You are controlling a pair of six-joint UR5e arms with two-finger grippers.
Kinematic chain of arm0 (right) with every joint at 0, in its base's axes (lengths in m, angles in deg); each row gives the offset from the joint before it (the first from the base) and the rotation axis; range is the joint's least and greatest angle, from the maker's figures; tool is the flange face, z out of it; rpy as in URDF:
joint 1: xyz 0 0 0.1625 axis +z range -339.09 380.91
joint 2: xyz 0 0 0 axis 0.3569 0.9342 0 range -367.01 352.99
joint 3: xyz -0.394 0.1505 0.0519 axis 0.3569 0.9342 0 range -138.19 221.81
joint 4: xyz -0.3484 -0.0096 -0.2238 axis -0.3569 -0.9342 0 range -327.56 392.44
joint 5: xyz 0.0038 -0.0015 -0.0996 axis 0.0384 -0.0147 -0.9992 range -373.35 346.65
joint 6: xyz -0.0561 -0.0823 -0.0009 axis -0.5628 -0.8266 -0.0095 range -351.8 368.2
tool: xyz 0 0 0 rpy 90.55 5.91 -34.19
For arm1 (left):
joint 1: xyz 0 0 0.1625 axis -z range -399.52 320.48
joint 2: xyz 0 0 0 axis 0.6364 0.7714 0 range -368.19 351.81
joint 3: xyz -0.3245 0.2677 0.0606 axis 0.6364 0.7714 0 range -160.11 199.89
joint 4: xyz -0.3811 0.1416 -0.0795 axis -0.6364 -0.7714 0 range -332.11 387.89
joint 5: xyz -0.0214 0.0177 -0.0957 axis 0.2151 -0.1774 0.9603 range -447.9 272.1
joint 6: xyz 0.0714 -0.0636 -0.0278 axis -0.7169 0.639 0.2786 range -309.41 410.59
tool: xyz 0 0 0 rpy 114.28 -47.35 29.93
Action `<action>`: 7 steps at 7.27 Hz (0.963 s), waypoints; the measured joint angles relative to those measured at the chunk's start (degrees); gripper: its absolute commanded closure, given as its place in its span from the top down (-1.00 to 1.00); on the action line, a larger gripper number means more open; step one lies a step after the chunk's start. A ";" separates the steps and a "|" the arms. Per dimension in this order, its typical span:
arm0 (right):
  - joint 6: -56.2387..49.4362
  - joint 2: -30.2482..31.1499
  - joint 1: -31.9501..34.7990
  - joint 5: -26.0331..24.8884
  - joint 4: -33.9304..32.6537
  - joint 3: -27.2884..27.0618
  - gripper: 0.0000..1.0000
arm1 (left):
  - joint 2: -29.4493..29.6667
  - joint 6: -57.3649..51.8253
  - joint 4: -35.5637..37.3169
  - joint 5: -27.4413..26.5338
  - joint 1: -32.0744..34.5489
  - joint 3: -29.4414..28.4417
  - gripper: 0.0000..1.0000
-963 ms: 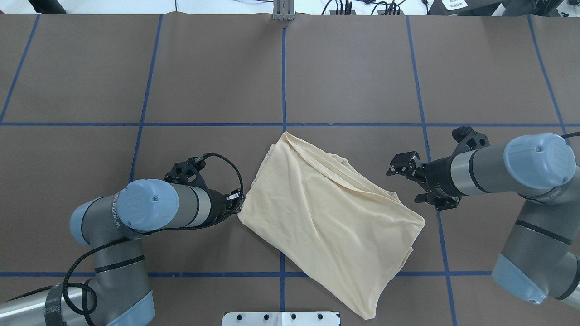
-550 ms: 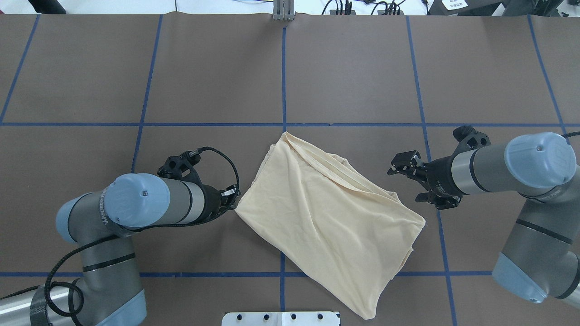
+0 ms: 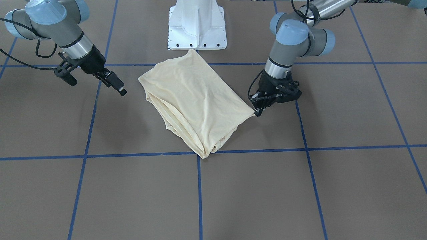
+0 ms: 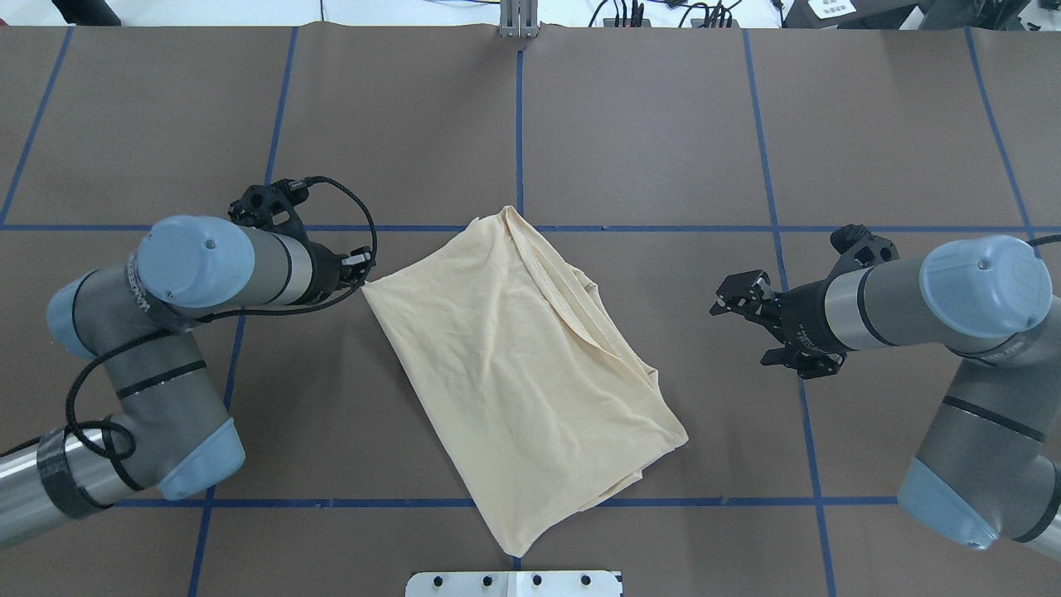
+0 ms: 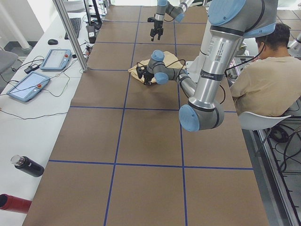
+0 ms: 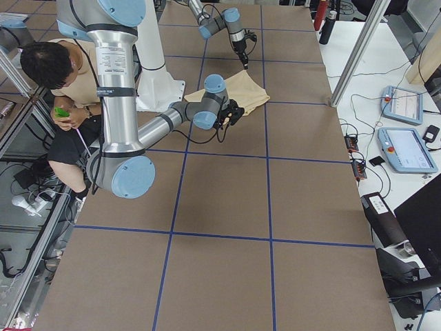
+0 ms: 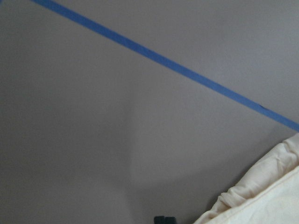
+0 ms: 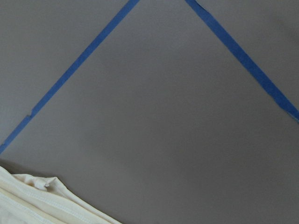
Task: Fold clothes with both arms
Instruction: 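Move the right gripper to the near shirt corner while the left lifts away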
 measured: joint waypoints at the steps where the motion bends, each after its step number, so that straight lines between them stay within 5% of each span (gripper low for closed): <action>1: 0.07 -1.00 0.09 -0.02 -0.76 0.04 1.00 | 3.02 -3.02 -2.08 0.02 3.04 -4.46 -1.00; 2: 0.20 -4.15 0.11 -0.03 -4.47 0.20 1.00 | 7.41 -4.87 -6.26 0.00 5.51 -11.65 -0.05; 4: 0.52 -14.77 -1.26 -1.63 -17.70 1.19 1.00 | 12.16 -7.47 -13.32 0.71 8.43 -21.41 0.00; 7: 10.39 -21.74 -13.28 -16.24 -22.75 2.12 0.99 | 8.79 -7.22 -12.62 4.33 9.49 -14.99 0.01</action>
